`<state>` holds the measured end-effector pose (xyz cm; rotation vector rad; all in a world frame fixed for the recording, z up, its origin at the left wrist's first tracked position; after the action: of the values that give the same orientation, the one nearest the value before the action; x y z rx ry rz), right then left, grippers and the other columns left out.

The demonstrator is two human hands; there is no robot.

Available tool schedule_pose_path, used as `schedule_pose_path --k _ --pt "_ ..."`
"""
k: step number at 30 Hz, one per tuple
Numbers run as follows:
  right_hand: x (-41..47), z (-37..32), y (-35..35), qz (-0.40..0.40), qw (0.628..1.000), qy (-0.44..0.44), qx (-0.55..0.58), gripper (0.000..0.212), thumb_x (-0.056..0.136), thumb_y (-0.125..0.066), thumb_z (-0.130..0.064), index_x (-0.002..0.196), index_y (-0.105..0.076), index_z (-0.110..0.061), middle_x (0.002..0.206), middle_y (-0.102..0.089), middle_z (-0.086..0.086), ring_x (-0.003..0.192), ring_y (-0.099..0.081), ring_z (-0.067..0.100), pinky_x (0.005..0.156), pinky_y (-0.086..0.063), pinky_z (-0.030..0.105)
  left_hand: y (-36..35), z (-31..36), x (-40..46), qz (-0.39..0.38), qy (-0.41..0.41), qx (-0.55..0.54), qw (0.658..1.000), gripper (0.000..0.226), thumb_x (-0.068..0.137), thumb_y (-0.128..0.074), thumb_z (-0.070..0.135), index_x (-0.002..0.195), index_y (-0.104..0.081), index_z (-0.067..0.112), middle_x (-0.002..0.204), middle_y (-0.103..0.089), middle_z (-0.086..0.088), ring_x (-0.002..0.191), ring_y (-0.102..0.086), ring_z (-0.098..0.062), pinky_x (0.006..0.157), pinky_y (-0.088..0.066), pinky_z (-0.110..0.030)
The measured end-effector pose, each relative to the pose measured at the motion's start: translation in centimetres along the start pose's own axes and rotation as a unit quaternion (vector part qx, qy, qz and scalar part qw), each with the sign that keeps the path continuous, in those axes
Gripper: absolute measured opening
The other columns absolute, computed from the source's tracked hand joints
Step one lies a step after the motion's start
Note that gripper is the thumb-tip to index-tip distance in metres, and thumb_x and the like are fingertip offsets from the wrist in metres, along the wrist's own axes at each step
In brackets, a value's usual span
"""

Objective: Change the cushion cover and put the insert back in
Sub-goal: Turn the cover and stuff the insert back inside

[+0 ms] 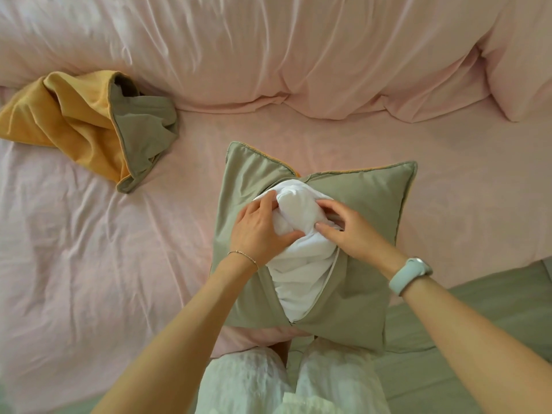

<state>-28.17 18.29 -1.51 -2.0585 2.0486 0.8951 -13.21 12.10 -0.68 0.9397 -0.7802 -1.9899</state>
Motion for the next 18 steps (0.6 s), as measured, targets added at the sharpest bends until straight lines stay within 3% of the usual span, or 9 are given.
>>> schedule_pose_path --k 2,4,6,8,11,14,16,18 --pt "0.2 0.2 -0.5 0.005 0.998 0.013 -0.055 0.044 0.086 -0.063 -0.011 0.128 -0.05 -0.012 0.127 -0.05 -0.004 0.112 -0.049 0.011 0.095 -0.037 0.02 -0.5 -0.1 0.0 0.034 0.013 0.043 0.998 0.066 0.075 -0.067 0.046 0.128 -0.042 0.016 0.129 -0.052 0.007 0.128 -0.038 -0.015 0.109 -0.014 -0.032" --pt "0.5 0.2 -0.6 0.01 0.998 0.014 -0.061 0.043 0.085 -0.064 -0.012 0.126 -0.052 -0.01 0.128 -0.05 -0.003 0.115 -0.05 0.016 0.097 -0.038 0.024 -0.7 0.2 0.3 0.094 0.026 0.033 0.995 0.038 0.08 -0.062 0.033 0.109 -0.053 0.009 0.108 -0.062 -0.002 0.114 -0.05 -0.022 0.106 -0.015 -0.033" --pt "0.7 -0.3 -0.4 0.006 0.997 0.013 -0.074 0.043 0.085 -0.065 -0.015 0.126 -0.053 -0.008 0.13 -0.049 0.002 0.117 -0.051 0.02 0.101 -0.04 0.031 0.0 0.4 0.8 0.136 0.044 -0.046 0.989 0.018 0.079 -0.057 0.026 0.086 -0.055 0.01 0.078 -0.06 0.002 0.089 -0.058 -0.023 0.102 -0.022 -0.033" --pt "0.8 -2.0 0.5 0.04 0.995 0.036 -0.083 0.045 0.084 -0.068 -0.023 0.124 -0.055 -0.005 0.124 -0.049 0.002 0.113 -0.052 0.02 0.099 -0.043 0.034 1.2 0.3 1.3 0.139 0.048 -0.174 0.974 0.011 0.071 -0.055 0.028 0.074 -0.052 0.017 0.062 -0.05 0.014 0.067 -0.053 -0.012 0.091 -0.035 -0.032" --pt "0.5 -6.7 1.9 0.138 0.975 0.148 -0.085 0.07 0.074 -0.064 -0.05 0.126 -0.052 -0.005 0.116 -0.044 -0.004 0.108 -0.049 0.014 0.096 -0.041 0.027 3.0 0.8 1.3 0.057 0.069 -0.424 0.901 0.009 0.065 -0.062 0.02 0.074 -0.061 0.02 0.065 -0.06 0.009 0.061 -0.056 -0.003 0.068 -0.048 -0.025" --pt "1.0 -8.4 -0.7 0.087 0.989 0.107 -0.046 0.107 0.061 -0.063 -0.064 0.147 -0.018 -0.017 0.134 -0.042 -0.002 0.123 -0.04 0.014 0.107 -0.03 0.028 3.8 1.4 0.9 -0.009 0.081 -0.562 0.823 0.018 0.065 -0.062 0.007 0.083 -0.066 0.008 0.069 -0.067 -0.004 0.064 -0.063 -0.019 0.063 -0.054 -0.03" --pt "1.2 -7.8 -3.0 0.069 0.995 0.072 -0.021 0.122 0.055 -0.069 -0.064 0.149 -0.003 -0.022 0.141 -0.04 0.002 0.129 -0.037 0.016 0.109 -0.03 0.038 4.0 1.3 0.8 -0.02 0.093 -0.586 0.804 0.022 0.066 -0.062 0.004 0.087 -0.065 0.005 0.07 -0.069 -0.005 0.064 -0.066 -0.02 0.062 -0.055 -0.029" --pt "1.3 -7.0 -4.3 0.077 0.995 0.057 0.01 0.125 0.049 -0.071 -0.065 0.147 -0.002 -0.028 0.14 -0.042 0.001 0.127 -0.042 0.017 0.105 -0.037 0.041 4.4 0.7 0.8 -0.018 0.099 -0.57 0.816 0.025 0.063 -0.065 0.006 0.088 -0.064 0.005 0.07 -0.069 -0.004 0.064 -0.066 -0.019 0.062 -0.055 -0.028"
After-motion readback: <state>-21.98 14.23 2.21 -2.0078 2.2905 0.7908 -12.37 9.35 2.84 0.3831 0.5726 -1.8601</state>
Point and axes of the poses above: each hand's wrist, its own x-axis towards the middle knuckle, its own y-axis out of the back of the hand, z = x × y, the point moved 6 cm from there along x, towards the middle knuckle
